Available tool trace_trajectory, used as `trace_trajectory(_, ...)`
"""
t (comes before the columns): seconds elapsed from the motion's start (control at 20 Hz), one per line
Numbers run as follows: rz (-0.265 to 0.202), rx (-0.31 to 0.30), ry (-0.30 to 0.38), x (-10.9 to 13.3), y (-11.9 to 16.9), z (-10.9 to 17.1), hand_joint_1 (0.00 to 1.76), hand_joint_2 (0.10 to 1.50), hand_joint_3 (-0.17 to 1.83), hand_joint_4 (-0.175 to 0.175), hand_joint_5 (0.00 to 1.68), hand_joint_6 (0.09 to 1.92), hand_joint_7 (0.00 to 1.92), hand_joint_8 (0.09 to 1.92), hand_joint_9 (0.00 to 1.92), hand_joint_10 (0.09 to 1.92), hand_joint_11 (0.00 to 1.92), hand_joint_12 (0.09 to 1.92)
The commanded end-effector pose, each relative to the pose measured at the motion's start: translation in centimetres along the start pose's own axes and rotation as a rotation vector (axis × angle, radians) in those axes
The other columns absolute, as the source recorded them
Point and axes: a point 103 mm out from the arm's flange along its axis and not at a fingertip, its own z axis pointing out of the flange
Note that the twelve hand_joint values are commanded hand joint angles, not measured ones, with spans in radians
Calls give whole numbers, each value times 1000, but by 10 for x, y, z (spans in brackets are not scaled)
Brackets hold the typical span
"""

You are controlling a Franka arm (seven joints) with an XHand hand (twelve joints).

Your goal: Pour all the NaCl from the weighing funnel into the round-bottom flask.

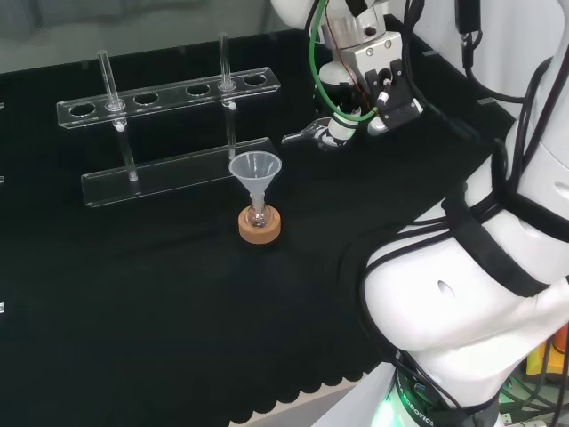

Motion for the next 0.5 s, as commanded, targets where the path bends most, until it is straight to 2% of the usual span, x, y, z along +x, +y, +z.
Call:
trace_trajectory(0.05, -9, 22, -28, 6, 3, 1, 1111, 604, 819, 175, 1199, 883, 820, 613, 952, 455, 593, 1239)
trace_trajectory(0.5, -9, 51, -71, 8, 10, 3, 1110, 604, 818, 175, 1198, 883, 821, 612, 954, 451, 595, 1236)
